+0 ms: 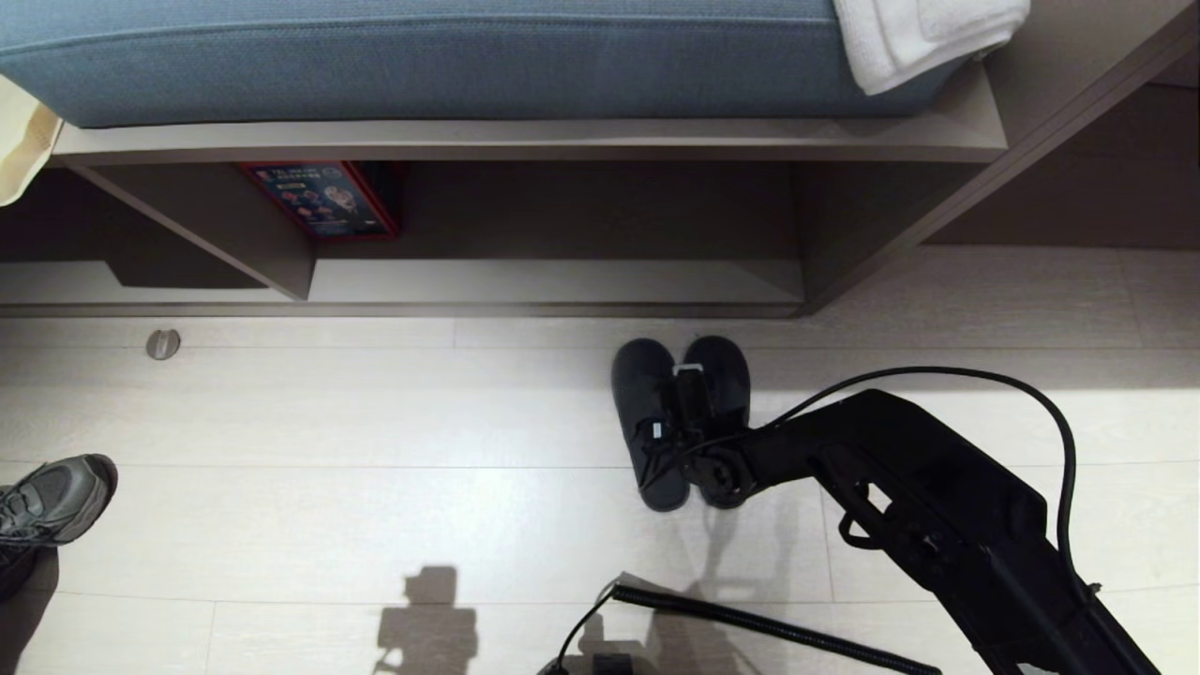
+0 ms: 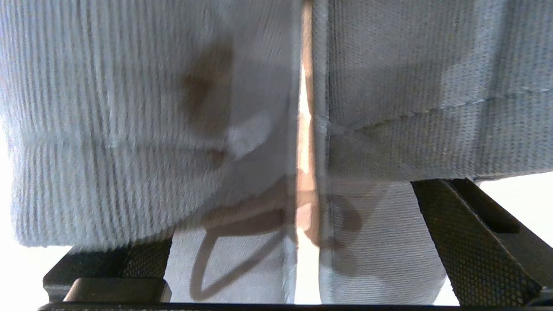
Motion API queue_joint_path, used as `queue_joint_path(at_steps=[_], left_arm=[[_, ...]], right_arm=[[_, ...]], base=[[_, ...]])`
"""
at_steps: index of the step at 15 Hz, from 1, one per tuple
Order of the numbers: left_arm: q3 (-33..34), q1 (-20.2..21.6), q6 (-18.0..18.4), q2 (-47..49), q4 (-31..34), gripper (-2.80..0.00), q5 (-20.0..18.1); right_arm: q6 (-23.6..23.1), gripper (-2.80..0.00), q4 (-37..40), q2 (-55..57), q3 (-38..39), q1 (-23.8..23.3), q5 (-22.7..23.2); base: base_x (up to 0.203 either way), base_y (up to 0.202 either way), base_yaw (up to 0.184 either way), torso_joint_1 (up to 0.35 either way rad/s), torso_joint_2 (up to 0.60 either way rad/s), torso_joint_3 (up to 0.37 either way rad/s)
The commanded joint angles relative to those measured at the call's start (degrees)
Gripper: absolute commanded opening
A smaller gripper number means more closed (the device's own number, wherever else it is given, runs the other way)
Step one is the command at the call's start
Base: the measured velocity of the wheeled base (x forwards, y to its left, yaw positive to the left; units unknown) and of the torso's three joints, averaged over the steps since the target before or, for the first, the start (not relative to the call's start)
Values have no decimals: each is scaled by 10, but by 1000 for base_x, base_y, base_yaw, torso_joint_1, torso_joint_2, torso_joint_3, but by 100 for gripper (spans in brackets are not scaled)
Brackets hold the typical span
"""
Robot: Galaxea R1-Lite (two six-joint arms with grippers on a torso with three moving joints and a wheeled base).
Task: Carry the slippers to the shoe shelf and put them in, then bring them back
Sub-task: Pick up the slippers on the floor
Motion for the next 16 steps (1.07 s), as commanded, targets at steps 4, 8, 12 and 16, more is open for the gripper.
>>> queue_joint_path(at_steps=[4, 8, 12, 16], left_arm=[[5, 0, 0, 0, -1, -280, 0], [4, 0, 0, 0, -1, -280, 0], [5, 0, 0, 0, -1, -280, 0], [5, 0, -1, 0, -1, -280, 0]], right_arm=[[-11, 0, -23, -17, 3, -1, -4], [-25, 0, -26, -18, -1, 0, 1], [-80, -280, -99, 10, -16, -1, 8], [-91, -280, -102, 18, -14, -7, 8]], base=[[0, 0, 0, 0, 0, 0], [0, 0, 0, 0, 0, 0], [0, 0, 0, 0, 0, 0], [0, 0, 0, 0, 0, 0]])
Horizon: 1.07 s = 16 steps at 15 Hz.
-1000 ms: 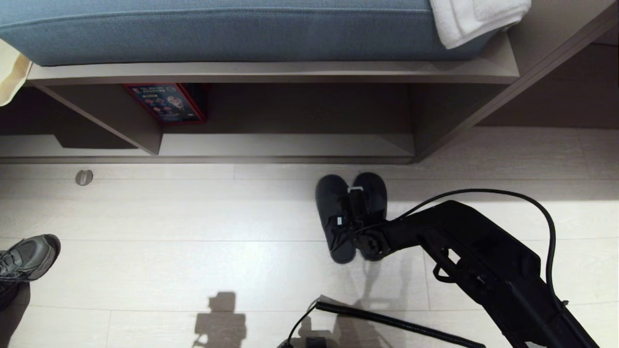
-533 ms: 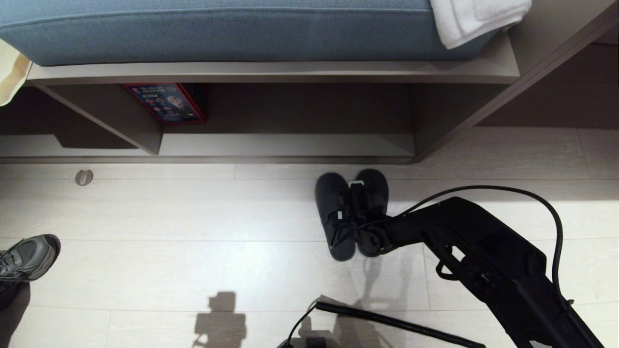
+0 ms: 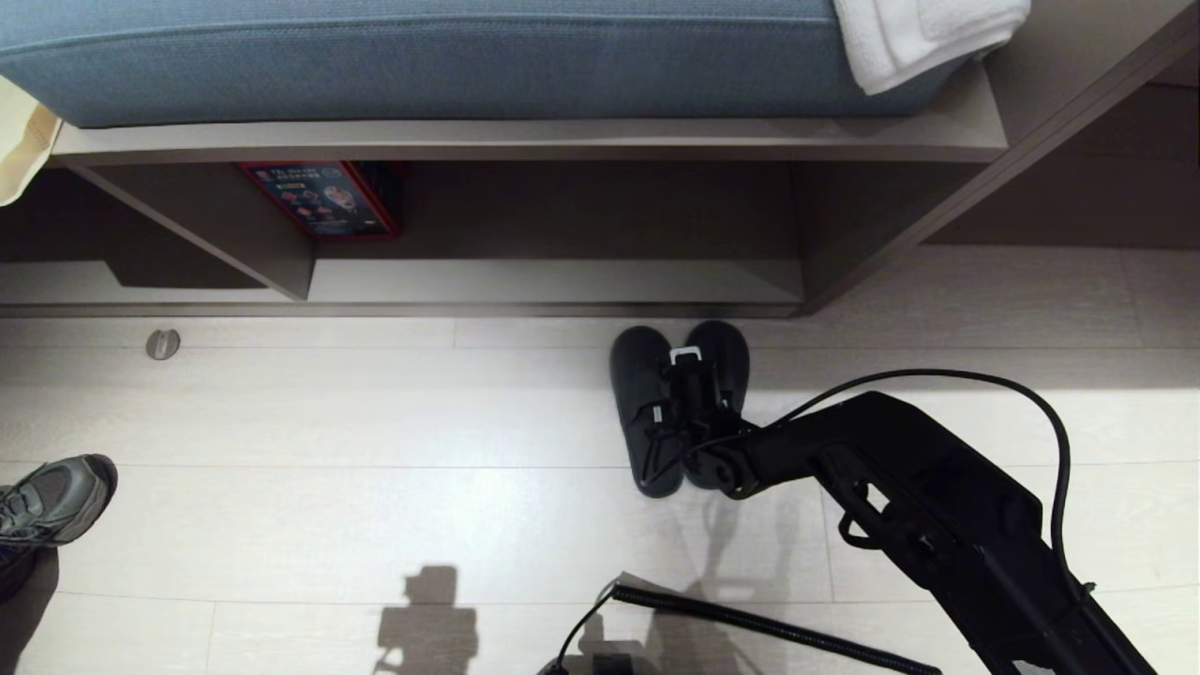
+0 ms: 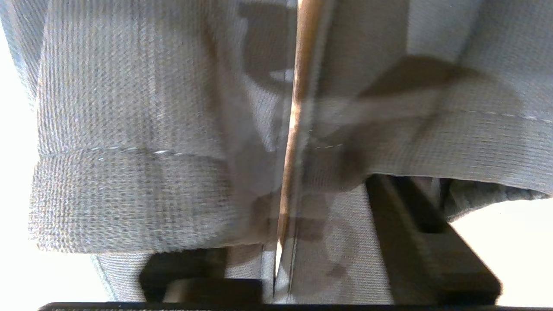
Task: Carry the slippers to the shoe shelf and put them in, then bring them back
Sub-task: Pick up the slippers on the floor
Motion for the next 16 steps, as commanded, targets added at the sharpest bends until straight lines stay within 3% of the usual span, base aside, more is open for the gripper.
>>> queue_joint_path(at_steps=[1, 7, 16], left_arm=[[5, 0, -1, 0, 0, -280, 0], [5, 0, -1, 0, 0, -280, 0], [5, 0, -1, 0, 0, -280, 0]], right_arm=[[0, -280, -2, 7, 0, -1, -2], [1, -280, -3, -13, 24, -1, -1], [2, -280, -74, -174, 245, 33, 21]], base=[[0, 0, 0, 0, 0, 0], [0, 0, 0, 0, 0, 0], [0, 0, 0, 0, 0, 0]])
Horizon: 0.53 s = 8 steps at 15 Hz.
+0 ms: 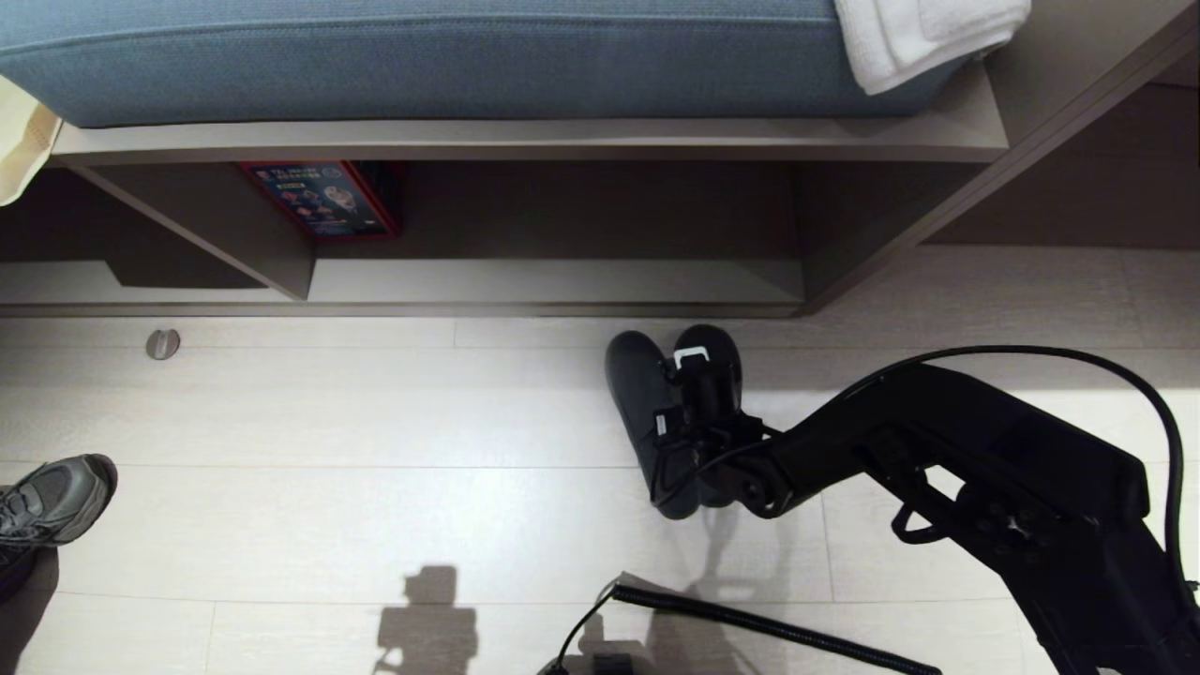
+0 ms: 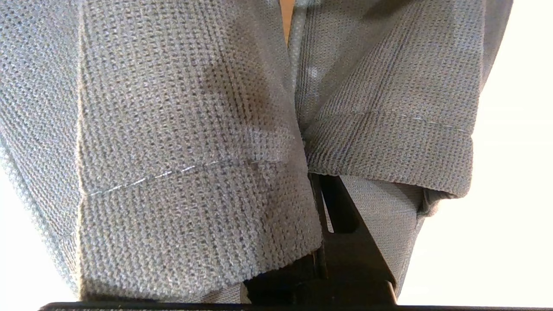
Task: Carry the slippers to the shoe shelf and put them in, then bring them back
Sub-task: Pick up the slippers on the floor, then place the slippers into the shoe cabinet
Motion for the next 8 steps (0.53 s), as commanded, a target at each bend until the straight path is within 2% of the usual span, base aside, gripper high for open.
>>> queue_joint_path(at_steps=[1, 4, 8], left_arm=[[5, 0, 0, 0, 0, -280, 0], [5, 0, 0, 0, 0, -280, 0], [5, 0, 0, 0, 0, -280, 0]], right_arm=[[0, -280, -10, -58, 47, 11, -3], [-1, -280, -16, -111, 91, 24, -8], [-15, -280, -10, -138, 86, 24, -30]], base=[[0, 0, 0, 0, 0, 0], [0, 0, 0, 0, 0, 0], [0, 0, 0, 0, 0, 0]])
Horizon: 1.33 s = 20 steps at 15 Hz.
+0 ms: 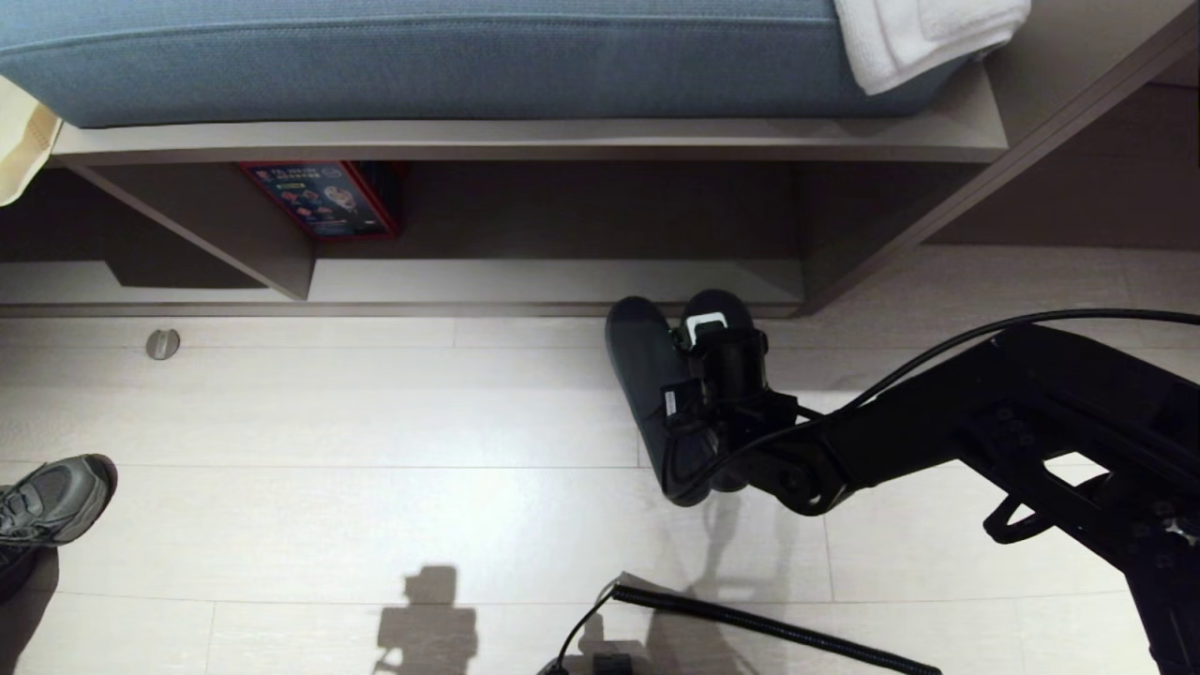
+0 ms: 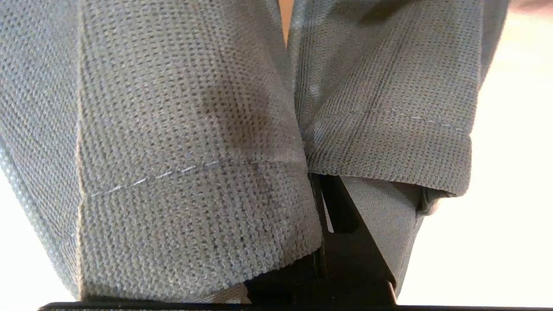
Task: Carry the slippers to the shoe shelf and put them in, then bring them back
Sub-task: Place the slippers into the shoe cabinet
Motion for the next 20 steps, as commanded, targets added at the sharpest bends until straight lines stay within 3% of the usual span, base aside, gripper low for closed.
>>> queue_joint_path(at_steps=[1, 10, 20], left_arm=[[5, 0, 0, 0, 0, -280, 0], [5, 0, 0, 0, 0, -280, 0], [5, 0, 0, 0, 0, -280, 0]], right_arm=[[-11, -280, -2, -19, -3, 0, -11], [-28, -280, 7, 3, -54, -5, -25], [-31, -280, -7, 3, -41, -4, -30]], base=[[0, 0, 0, 0, 0, 0], [0, 0, 0, 0, 0, 0], [143, 0, -1, 2, 3, 2]])
